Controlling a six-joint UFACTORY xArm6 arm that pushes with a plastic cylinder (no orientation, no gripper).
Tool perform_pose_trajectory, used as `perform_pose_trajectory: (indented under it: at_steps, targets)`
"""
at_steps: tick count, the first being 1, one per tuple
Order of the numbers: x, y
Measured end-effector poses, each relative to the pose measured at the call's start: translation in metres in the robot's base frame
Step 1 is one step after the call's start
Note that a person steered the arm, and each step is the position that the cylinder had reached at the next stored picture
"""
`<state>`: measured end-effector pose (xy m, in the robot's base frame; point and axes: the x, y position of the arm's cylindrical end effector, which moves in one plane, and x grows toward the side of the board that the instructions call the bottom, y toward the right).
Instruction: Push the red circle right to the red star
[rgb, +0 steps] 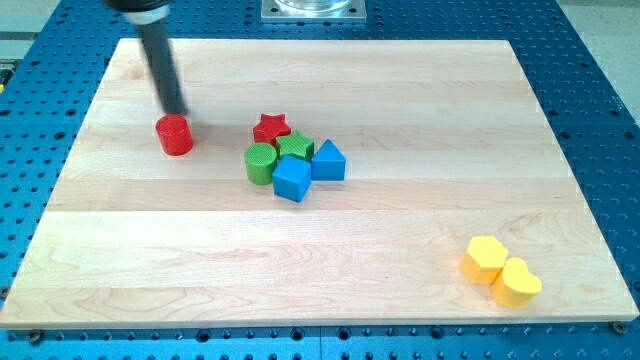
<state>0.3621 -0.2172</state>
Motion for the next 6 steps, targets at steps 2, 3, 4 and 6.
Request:
perform_pose_trajectory:
  at_steps: [2, 3, 4, 6]
  targets:
    - [0.046, 0.069]
    - [0.042, 0.063]
    - [0.062, 0.097]
    - [-0.005, 0.116]
